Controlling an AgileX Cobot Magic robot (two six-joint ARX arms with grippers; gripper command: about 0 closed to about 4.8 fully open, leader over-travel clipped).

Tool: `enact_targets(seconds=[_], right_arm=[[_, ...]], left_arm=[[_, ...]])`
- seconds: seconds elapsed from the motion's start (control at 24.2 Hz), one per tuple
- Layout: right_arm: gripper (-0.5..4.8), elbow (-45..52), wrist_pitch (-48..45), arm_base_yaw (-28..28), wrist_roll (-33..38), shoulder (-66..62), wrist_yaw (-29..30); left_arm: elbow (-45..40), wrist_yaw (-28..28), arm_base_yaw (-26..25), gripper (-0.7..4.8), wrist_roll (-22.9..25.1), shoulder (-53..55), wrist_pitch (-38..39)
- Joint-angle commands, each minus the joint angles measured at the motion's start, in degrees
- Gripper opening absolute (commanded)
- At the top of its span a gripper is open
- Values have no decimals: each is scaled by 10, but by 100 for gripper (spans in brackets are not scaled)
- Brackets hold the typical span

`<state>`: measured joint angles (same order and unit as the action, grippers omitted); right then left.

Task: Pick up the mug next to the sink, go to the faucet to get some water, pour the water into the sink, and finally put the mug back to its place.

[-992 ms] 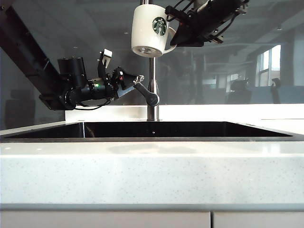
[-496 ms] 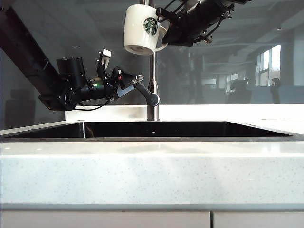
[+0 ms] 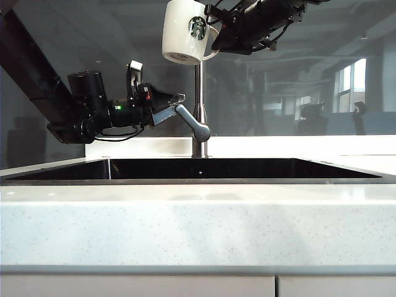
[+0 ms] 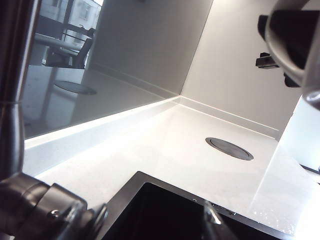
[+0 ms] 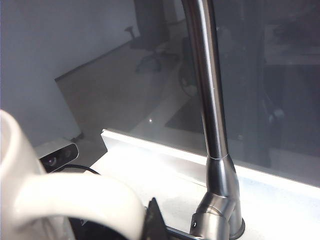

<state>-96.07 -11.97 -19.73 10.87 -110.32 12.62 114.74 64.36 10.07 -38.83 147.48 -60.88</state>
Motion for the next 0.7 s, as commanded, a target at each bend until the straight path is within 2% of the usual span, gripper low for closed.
enact_targets(seconds=[0.04, 0.21, 0.7], right_arm=[[-2, -10, -38, -2, 7, 10, -1], [-2, -10, -48, -2, 7, 10, -1], [-2, -10, -50, -2, 7, 11, -5]], left_arm=[[3, 25, 8, 300, -6, -5, -14], [3, 7, 7, 300, 14, -5, -14], [3, -58, 5, 300, 122, -5, 28]])
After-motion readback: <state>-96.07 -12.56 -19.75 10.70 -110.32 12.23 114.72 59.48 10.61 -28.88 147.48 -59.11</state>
